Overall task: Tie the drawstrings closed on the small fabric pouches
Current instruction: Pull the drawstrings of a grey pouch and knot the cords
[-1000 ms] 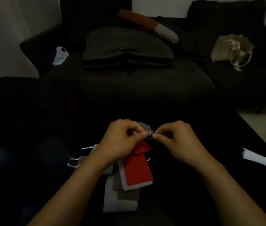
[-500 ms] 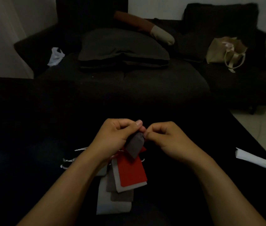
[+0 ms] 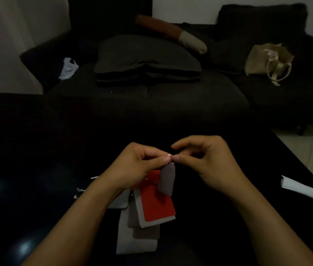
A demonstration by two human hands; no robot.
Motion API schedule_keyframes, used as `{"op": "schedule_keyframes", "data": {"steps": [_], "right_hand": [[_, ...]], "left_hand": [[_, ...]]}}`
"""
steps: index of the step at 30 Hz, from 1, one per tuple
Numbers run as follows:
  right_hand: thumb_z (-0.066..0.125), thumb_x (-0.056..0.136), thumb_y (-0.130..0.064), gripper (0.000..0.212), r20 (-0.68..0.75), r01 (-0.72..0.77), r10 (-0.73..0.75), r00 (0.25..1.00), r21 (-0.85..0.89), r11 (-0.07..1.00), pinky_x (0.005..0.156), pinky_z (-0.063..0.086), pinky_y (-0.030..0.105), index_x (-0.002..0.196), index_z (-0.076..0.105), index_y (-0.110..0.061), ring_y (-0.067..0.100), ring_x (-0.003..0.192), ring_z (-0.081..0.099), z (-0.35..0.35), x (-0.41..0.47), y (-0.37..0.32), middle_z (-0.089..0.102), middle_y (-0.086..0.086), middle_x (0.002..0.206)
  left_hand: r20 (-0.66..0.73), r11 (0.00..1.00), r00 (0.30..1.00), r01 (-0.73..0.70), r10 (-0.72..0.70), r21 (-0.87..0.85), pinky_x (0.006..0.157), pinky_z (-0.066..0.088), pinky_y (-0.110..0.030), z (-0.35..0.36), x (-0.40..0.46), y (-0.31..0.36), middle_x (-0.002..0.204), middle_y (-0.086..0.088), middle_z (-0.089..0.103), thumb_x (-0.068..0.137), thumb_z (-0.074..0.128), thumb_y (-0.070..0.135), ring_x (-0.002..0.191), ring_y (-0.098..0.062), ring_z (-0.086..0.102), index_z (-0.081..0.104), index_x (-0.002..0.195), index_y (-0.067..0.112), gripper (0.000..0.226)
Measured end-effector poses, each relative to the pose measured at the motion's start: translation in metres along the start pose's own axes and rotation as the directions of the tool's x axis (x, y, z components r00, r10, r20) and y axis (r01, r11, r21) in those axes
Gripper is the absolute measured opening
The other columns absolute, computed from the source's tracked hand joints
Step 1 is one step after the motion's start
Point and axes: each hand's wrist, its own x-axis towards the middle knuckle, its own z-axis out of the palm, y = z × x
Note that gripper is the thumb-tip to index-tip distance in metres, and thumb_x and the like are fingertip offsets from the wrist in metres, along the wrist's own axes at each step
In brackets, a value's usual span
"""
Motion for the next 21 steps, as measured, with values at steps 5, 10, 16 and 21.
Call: {"op": "schedule_keyframes", "data": {"steps": [5,10,16,21], "right_hand": [[0.077,0.082,-0.02,0.012,0.103,0.092,-0.082,0.991,-0.106,0.99,0.068,0.056,0.02,0.092,0.076,-0.026,0.0,0.074,0.07,0.0,-0.003,-0.005,0.074,-0.008,0.076],[0.077,0.082,-0.019,0.008,0.101,0.171,-0.149,0.984,-0.271,0.947,0.066,0.054,0.019,0.086,0.078,-0.025,-0.006,0.076,0.067,0.004,-0.002,-0.004,0.073,-0.013,0.078],[0.071,0.087,-0.025,0.011,0.231,0.153,-0.078,0.97,-0.328,0.932,0.071,0.056,0.028,0.09,0.064,-0.033,-0.004,0.08,0.065,0.008,-0.001,0.002,0.068,-0.014,0.084],[0.067,0.09,-0.027,0.01,0.299,0.136,-0.038,0.954,-0.316,0.939,0.066,0.054,0.024,0.086,0.06,-0.032,0.0,0.074,0.064,0.009,-0.002,0.0,0.067,-0.01,0.078]], "left_hand": [[0.106,0.986,0.993,-0.07,0.054,0.152,0.08,0.056,-0.022,-0.003,-0.002,0.001,0.092,-0.003,0.077,0.096,0.058,0.016,0.09,-0.013,0.073,0.076,0.099,0.011,0.019],[0.088,0.985,0.995,-0.062,0.048,0.16,0.081,0.058,-0.027,-0.004,-0.001,-0.001,0.092,-0.006,0.077,0.096,0.059,0.012,0.09,-0.016,0.073,0.076,0.099,0.007,0.018],[0.163,0.96,0.987,-0.046,0.0,0.278,0.081,0.058,-0.03,-0.008,-0.004,-0.004,0.092,-0.001,0.076,0.097,0.059,0.018,0.09,-0.012,0.072,0.077,0.098,0.016,0.018],[0.197,0.956,0.98,-0.051,-0.007,0.29,0.079,0.058,-0.029,-0.011,-0.005,-0.005,0.092,0.004,0.076,0.095,0.062,0.02,0.089,-0.007,0.071,0.077,0.098,0.019,0.015]]}}
